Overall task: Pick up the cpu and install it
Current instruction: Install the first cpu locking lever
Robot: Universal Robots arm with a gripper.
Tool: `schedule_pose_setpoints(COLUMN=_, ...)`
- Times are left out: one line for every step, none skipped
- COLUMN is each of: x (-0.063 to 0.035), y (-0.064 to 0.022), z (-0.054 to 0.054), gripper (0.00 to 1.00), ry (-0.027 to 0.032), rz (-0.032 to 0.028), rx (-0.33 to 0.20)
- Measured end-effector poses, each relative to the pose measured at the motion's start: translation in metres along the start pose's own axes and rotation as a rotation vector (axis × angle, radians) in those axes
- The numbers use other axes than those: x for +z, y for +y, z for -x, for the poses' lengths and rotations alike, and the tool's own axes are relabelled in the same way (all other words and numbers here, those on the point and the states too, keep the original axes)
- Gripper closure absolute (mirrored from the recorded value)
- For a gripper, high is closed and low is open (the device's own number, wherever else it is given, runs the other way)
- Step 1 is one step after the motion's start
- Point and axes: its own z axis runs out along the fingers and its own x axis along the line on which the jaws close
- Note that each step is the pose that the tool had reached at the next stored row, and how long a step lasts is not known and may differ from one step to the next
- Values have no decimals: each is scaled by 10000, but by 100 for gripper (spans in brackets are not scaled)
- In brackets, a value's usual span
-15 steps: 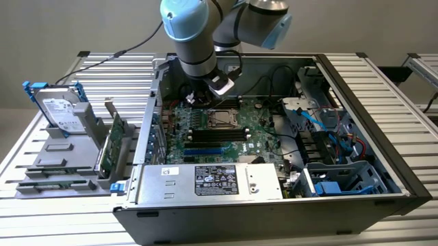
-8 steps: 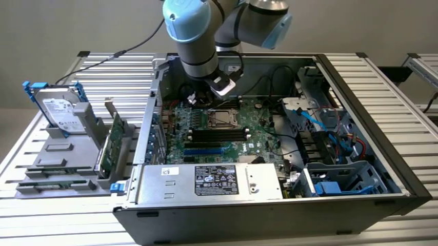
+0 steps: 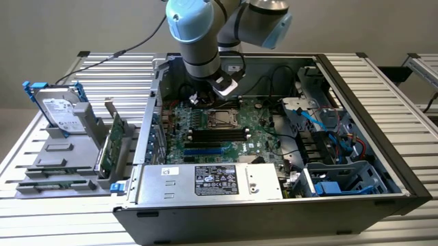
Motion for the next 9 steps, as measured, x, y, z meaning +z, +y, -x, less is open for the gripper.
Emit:
schedule_pose_setpoints(x=3, y=2, z=-3, gripper=89, ry=-1, rz=1, rx=0)
schedule_pose_setpoints(x=6, y=3, z=-6, gripper=89, ry=-1, rz=1, rx=0)
schedule_pose_setpoints(x=9, y=5, z=-9, gripper=89, ry=-3, rz=3, rx=0)
schedule_pose_setpoints(x=13, y=6, z=-14, gripper=89, ry=-6, rz=6, rx=-1)
schedule_pose_setpoints(x=18, y=7, z=-18, gripper=89, ry=-8, rz=9, rx=-2)
schedule_pose_setpoints(x=23, y=7, z=-23, gripper=89, ry=-10, rz=14, rx=-4)
schedule_pose_setpoints(x=27, y=8, z=-27, gripper=89, ry=-16, rz=21, rx=-4)
schedule_pose_setpoints(x=32, y=9, z=-29, gripper=89, ry=-21, rz=27, rx=-7)
schedule_pose_setpoints(x=35, y=9, z=-32, gripper=89, ry=-27, rz=36, rx=-8)
